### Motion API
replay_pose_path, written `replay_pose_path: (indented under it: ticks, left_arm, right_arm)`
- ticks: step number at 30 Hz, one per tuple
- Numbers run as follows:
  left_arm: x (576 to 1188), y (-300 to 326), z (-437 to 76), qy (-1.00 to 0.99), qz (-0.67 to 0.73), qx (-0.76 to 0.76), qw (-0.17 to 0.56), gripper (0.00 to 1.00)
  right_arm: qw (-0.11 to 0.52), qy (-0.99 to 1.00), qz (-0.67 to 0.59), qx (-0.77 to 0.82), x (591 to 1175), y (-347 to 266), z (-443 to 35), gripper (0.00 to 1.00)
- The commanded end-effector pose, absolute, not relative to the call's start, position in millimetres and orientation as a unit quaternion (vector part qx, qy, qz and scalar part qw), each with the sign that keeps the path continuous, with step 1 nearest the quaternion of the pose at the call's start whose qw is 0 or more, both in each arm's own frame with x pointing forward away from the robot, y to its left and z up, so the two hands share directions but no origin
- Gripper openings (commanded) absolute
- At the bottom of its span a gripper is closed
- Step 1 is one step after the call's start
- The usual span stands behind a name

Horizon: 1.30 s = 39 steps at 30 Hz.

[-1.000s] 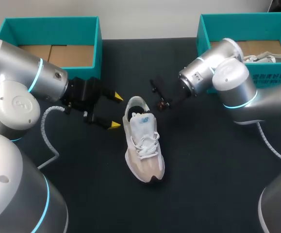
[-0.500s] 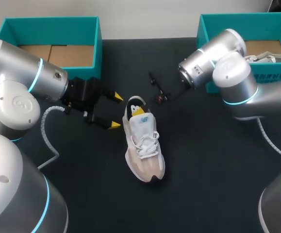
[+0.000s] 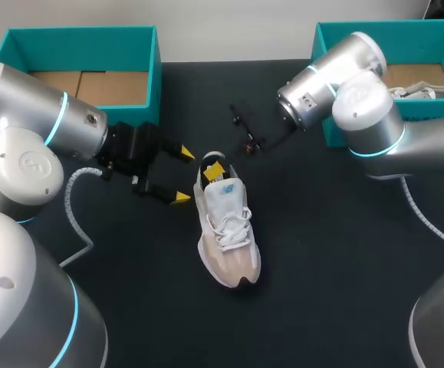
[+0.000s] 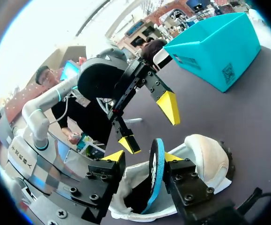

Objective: Take the shoe out of the shoebox, open the shoe tongue, remove and reinsert the insole, then place the shoe into the shoebox

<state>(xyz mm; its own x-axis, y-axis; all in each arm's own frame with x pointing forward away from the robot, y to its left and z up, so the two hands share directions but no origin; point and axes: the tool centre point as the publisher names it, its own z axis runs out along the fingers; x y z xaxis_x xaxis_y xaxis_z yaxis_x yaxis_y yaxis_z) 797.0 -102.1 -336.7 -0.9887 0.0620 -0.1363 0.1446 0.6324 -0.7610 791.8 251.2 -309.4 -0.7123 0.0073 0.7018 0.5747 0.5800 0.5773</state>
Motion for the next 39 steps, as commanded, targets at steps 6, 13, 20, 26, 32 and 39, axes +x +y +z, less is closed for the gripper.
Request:
replay_pose_path:
  ticks: [6,13,20,26,32,39]
  left_arm:
    - [796,-102,-338,0.902,-0.424,0.057,0.050,1.00]
    - [796,-102,-338,0.902,-0.424,0.057,0.050,1.00]
    - [796,-102,-338,0.902,-0.424,0.057,0.050,1.00]
    - [796,-102,-338,0.902,-0.424,0.057,0.050,1.00]
    - [794,-94,-329,0.904,-0.419,0.078,0.045,1.00]
    - [799,-74,-300,0.904,-0.410,0.118,0.042,1.00]
  right_arm:
    - [0.319,-0.840,-0.415,-0.146,812,262,-277,0.49]
    - [0.290,-0.849,-0.421,-0.135,826,262,-260,0.49]
    - [0.250,-0.849,-0.423,-0.193,807,234,-239,0.49]
    - [0.225,-0.841,-0.427,-0.244,789,224,-232,0.30]
    - [0.193,-0.832,-0.427,-0.296,785,221,-231,0.00]
    - [0.193,-0.832,-0.427,-0.296,785,221,-231,0.00]
